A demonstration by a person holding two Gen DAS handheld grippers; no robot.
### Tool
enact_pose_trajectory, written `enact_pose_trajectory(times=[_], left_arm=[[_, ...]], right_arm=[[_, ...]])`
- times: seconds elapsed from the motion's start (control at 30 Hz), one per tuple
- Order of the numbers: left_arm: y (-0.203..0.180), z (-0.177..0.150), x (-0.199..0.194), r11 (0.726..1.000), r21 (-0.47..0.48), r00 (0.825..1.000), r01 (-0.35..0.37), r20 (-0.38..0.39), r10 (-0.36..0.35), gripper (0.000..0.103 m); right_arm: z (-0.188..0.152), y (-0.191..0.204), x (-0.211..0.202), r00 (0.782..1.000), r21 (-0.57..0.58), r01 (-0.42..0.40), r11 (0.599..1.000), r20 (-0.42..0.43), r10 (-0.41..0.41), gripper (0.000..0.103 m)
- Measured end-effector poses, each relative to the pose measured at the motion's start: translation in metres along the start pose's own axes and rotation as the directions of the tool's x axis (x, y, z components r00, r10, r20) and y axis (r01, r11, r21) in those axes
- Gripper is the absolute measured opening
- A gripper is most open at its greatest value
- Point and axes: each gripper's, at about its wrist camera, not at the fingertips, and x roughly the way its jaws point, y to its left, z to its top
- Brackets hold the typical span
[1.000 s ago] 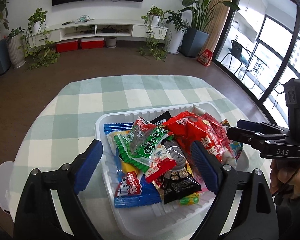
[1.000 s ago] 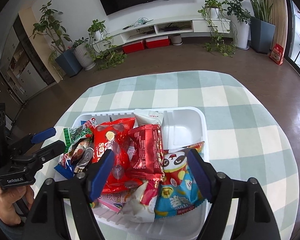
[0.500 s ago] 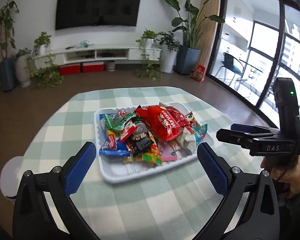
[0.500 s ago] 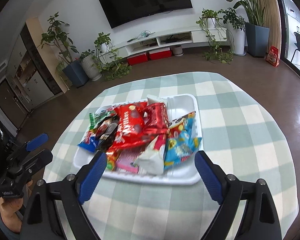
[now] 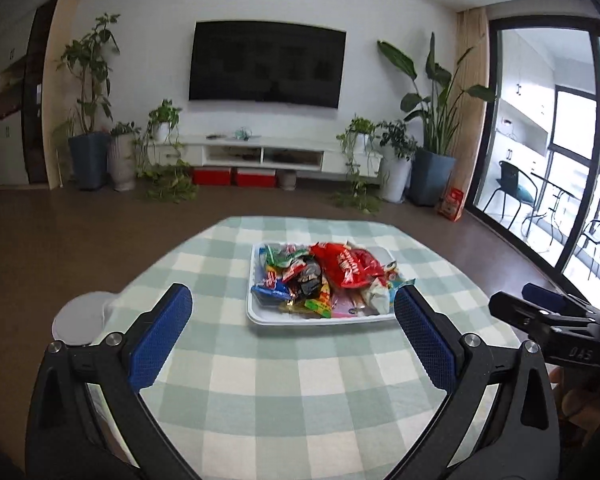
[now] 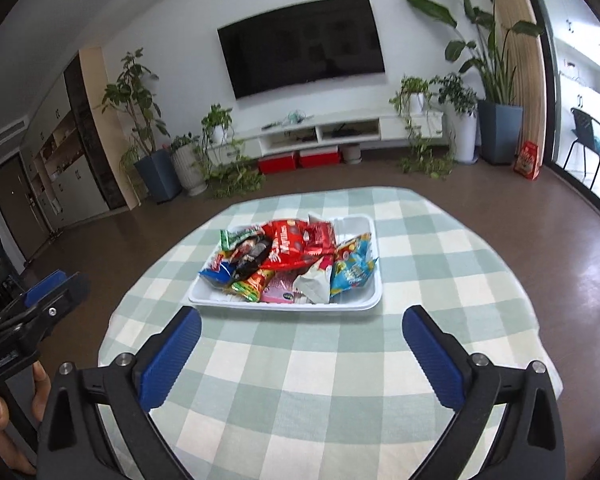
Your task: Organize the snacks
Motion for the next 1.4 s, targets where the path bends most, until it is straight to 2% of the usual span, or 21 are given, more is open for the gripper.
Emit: enact_pose_trajectory(times=[0.13, 0.33, 0.5, 0.67, 0.97, 1.23, 1.4], left_arm=[[0.000, 0.001, -0.019, 1.000, -0.023, 1.000, 0.010, -0.011, -0.010, 0.103], [-0.007, -0.012, -0.033, 0.999, -0.029, 0.998, -0.039, -0.055, 0.038, 0.103], [-0.025, -0.038, -0.033, 0.996, 0.034, 0.990, -0.078, -0.116, 0.081, 0.103], [-0.029, -0.054, -0.020, 0.997, 0.021, 0.980, -0.076, -0.183, 0.079, 0.103], [-0.027, -0.059, -0.006, 0.998, 0.006, 0.974, -0.069, -0.214, 0.068, 0.103], [-0.029, -0.063, 0.001, 0.992, 0.035, 0.967, -0.118, -0.223, 0.123, 0.103], [-0.026, -0.066, 0.006, 0.993, 0.024, 0.964, -0.117, -0.237, 0.120, 0.103]], right_arm=[[-0.002, 0.009, -0.033, 0.996, -0.011, 0.027, 1.000, 0.083, -0.026, 0.103], [-0.013, 0.026, -0.054, 0.994, -0.073, 0.045, 0.996, 0.106, -0.037, 0.103], [-0.027, 0.025, -0.049, 0.998, -0.055, 0.034, 0.998, 0.052, -0.031, 0.103], [-0.034, 0.019, -0.050, 0.998, -0.031, 0.060, 0.998, 0.029, -0.059, 0.103], [-0.040, 0.016, -0.052, 0.992, -0.038, 0.123, 0.992, 0.010, -0.122, 0.103], [-0.053, 0.019, -0.044, 0.989, -0.053, 0.138, 0.989, -0.041, -0.140, 0.103], [-0.057, 0.020, -0.043, 0.987, -0.061, 0.147, 0.987, -0.055, -0.151, 0.103]])
